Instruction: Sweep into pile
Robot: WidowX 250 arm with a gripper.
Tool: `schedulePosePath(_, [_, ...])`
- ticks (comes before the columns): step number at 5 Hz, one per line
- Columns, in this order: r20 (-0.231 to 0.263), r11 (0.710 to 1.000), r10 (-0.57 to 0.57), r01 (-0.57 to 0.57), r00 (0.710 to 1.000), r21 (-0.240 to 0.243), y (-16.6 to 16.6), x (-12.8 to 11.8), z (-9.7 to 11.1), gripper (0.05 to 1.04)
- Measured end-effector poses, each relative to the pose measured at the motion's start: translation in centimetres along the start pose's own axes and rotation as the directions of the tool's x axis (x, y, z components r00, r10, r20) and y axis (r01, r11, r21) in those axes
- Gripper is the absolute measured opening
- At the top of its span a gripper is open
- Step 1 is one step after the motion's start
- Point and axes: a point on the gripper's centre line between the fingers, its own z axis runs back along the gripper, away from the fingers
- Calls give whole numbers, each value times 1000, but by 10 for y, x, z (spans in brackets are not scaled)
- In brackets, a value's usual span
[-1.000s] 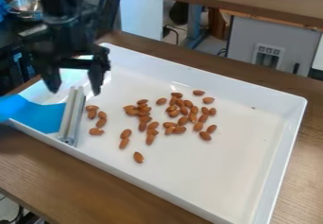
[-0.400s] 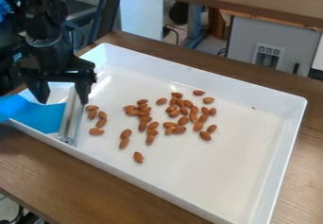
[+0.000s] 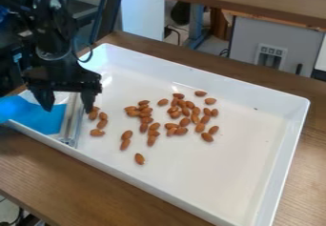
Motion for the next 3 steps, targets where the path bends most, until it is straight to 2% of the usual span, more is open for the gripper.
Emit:
schedulePosePath(1, [-14, 1000, -3, 3, 1000, 9, -4, -3, -10, 969])
schedulePosePath(3, [-18, 1000, -16, 16, 1000, 5, -13, -9, -11, 394])
